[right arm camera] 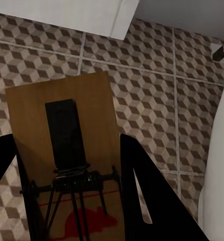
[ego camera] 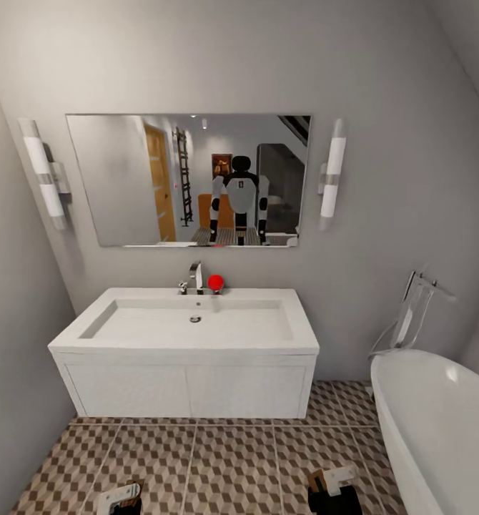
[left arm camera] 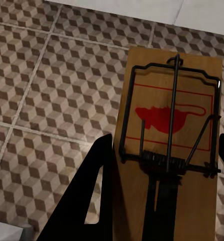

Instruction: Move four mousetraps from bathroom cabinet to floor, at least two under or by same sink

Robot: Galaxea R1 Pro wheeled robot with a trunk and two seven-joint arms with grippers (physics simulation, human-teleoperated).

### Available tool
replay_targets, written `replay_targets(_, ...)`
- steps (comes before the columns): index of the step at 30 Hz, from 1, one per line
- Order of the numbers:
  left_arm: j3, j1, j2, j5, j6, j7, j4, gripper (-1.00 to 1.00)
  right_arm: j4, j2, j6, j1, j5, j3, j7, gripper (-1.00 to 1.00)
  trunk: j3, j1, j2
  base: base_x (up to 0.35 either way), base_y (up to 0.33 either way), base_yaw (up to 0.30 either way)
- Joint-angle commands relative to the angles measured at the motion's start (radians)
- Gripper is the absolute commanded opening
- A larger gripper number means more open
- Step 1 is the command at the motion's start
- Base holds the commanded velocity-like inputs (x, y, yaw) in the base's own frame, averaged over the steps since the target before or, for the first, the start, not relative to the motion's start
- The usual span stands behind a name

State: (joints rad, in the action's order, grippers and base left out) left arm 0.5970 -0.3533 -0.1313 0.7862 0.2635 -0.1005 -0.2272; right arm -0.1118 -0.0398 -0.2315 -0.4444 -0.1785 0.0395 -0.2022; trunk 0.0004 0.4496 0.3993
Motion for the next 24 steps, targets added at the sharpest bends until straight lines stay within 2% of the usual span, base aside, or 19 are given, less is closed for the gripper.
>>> replay_targets(1,0.009,0.0,-0.001,0.001,0.002,-0.011,-0.002,-1.0,0.001,0.0,-0.002,0.0,-0.004,0.003,-0.005,-1.0,0.0,0.0,0.001,0.018,0.0,0.011)
replay_targets(14,0.009,0.0,-0.001,0.001,0.002,-0.011,-0.001,-1.0,0.001,0.0,-0.003,0.0,-0.006,0.003,-0.006,-1.0,0.0,0.0,0.001,0.01,0.0,0.002)
replay_targets(24,0.009,0.0,-0.002,-0.002,-0.001,-0.013,-0.001,-1.0,0.001,0.0,-0.002,0.0,0.007,-0.001,-0.005,-1.0,0.0,0.0,0.001,0.289,0.0,0.0)
